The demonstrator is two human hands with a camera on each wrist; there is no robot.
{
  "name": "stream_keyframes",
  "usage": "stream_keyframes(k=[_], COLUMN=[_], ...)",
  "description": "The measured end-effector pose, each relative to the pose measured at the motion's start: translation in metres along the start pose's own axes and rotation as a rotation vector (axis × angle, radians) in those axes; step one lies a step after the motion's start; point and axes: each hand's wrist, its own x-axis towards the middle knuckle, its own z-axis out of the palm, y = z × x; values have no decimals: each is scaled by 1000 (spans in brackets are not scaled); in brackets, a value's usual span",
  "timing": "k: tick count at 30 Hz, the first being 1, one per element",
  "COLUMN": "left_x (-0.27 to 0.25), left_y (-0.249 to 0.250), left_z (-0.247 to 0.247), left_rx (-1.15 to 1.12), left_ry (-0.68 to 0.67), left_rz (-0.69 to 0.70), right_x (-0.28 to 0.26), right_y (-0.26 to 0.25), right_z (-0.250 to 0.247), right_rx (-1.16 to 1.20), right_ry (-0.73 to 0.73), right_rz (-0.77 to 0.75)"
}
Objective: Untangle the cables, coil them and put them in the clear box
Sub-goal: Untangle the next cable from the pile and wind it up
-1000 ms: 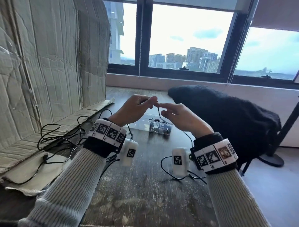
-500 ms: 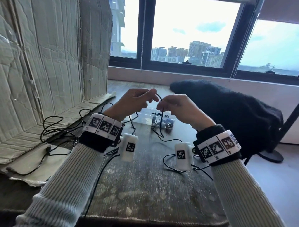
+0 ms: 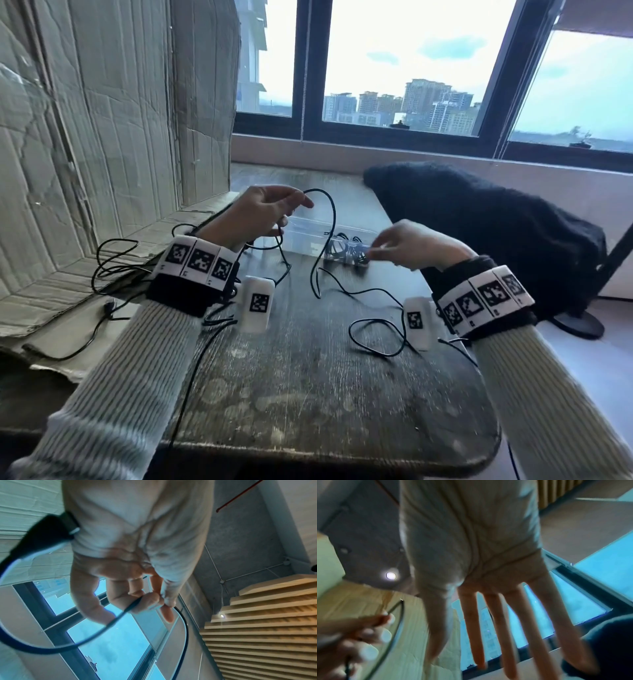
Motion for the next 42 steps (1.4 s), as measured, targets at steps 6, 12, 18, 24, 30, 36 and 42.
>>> stream_keyframes(k=[6, 12, 18, 24, 30, 36, 42], left_x=[-7, -22, -42, -43, -45, -55, -51], left_y=[7, 6, -2, 5, 20, 9, -1], left_z=[7, 25, 34, 33, 30, 50, 51], left_rx=[97, 52, -89, -197, -133, -41, 117], left_ry=[39, 88, 187, 373, 310, 147, -184], left_rz=[14, -30, -80, -54, 24, 89, 68], right_x=[-10, -22, -15, 4, -15, -51, -65], right_y=[29, 13, -19, -64, -78, -59, -31], right_z=[34, 61, 83, 47, -9, 10, 31], right_rx=[-451, -614, -410, -119, -31, 367, 570], right_ry=[-646, -530, -471, 17, 166, 302, 454], right_rz=[356, 176, -79, -231, -296, -271, -252])
